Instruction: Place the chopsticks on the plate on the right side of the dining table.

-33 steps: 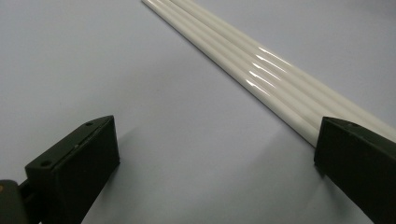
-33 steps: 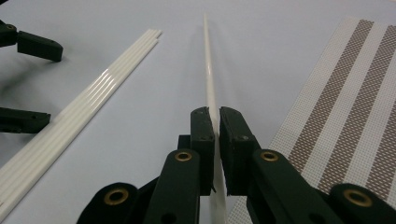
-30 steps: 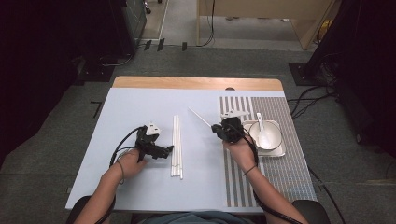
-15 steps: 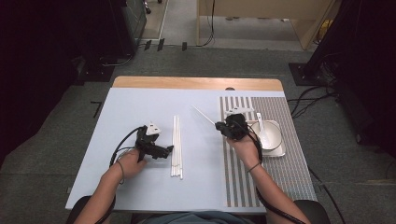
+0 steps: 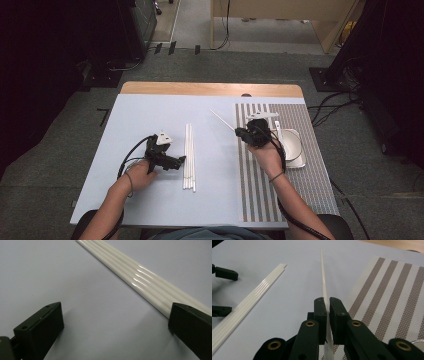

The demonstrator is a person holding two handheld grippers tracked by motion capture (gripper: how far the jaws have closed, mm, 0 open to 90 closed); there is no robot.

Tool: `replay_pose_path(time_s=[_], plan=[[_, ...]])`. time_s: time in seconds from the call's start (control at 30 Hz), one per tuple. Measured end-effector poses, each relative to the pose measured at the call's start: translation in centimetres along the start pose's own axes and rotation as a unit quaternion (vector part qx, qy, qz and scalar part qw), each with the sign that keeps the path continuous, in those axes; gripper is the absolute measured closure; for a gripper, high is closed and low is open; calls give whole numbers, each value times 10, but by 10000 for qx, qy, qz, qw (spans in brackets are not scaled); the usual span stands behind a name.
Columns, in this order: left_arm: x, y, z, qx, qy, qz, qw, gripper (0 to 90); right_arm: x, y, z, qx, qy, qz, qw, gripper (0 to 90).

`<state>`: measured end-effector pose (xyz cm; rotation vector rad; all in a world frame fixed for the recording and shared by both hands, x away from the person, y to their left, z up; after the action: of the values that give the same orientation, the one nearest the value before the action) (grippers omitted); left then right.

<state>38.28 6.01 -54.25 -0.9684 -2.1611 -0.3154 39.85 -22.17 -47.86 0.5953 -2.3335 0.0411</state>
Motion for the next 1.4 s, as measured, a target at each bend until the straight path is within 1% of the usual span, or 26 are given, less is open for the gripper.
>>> replay_pose_path(time_s=[0.23,0.57,0.67,0.8,0.9,1.13,1.23,1.4], plan=[[0,0,0,0,1,-1,10000,0,4,-4,-3,-55,-10,3,10000,853],[0,0,0,0,0,0,10000,0,12,-16,-7,-163,-54,60,9998,853],[0,0,0,1,-1,0,10000,0,13,-20,-7,-144,-77,63,9998,853],[0,0,0,-1,0,0,10000,0,15,-21,-7,-154,-58,60,9998,853],[0,0,0,-8,-1,-4,10000,0,17,-24,-8,-133,-100,87,9998,853],[0,0,0,2,-6,2,10000,0,21,-30,-8,-182,-65,82,9998,853],[0,0,0,0,-5,1,10000,0,23,-33,-10,-163,-93,106,9998,853],[0,0,0,2,-7,1,10000,0,28,-39,-10,-224,-116,116,9996,853]])
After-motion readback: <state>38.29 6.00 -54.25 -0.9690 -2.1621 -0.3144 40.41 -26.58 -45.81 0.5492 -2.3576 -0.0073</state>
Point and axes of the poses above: each handheld gripper's, and its own axes: x roughly backward along the jaws, z roughly out of its underside, y roughly to its left, the point moved 6 cm from there along -x, roughly forward along the jaws, and after that the axes turned 5 degrees about z, right-handed, at the moved point
